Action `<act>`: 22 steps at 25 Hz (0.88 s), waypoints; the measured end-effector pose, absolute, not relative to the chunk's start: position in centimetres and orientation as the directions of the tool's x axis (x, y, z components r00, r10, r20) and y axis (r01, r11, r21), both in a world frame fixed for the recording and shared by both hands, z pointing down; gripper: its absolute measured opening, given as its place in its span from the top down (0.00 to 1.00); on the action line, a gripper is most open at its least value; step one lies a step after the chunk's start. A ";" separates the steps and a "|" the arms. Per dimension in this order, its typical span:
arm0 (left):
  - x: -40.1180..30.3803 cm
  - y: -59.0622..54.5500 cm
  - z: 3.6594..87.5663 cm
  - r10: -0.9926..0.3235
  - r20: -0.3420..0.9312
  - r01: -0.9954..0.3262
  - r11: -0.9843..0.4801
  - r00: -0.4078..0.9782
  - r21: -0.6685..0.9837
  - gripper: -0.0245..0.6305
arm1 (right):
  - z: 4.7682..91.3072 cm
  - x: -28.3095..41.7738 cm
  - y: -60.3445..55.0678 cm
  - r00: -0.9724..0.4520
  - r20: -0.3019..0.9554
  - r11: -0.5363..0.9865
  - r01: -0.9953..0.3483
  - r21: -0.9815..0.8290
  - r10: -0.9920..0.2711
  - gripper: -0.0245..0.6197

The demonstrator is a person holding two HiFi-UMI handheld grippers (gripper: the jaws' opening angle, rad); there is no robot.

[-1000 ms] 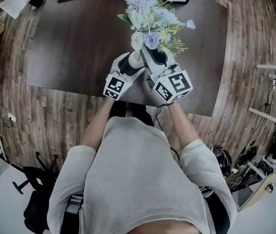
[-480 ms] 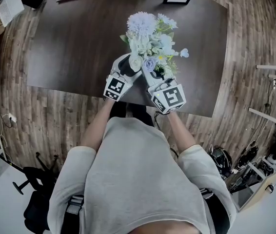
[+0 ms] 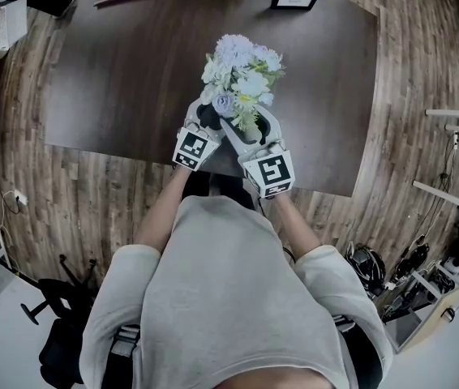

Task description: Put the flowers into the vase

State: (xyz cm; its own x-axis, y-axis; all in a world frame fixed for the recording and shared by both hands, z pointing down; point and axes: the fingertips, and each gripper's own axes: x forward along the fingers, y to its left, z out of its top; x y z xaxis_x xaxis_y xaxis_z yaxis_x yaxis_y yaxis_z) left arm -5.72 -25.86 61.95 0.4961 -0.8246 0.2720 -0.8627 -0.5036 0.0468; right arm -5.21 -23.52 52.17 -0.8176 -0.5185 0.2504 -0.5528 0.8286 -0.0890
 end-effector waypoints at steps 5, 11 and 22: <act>-5.7 -25.9 62.0 -0.828 0.267 -0.865 -0.500 0.493 0.048 0.44 | 54.5 -4.5 -23.6 -0.785 0.297 0.796 -0.595 -0.112 -0.544 0.54; -5.9 -25.8 62.0 -0.828 0.269 -0.866 -0.498 0.491 0.048 0.44 | 56.6 -4.2 -23.5 -0.774 0.341 0.781 -0.605 -0.152 -0.533 0.54; -6.1 -25.9 62.1 -0.827 0.271 -0.864 -0.503 0.493 0.035 0.43 | 57.5 -4.1 -23.9 -0.768 0.372 0.781 -0.605 -0.156 -0.521 0.54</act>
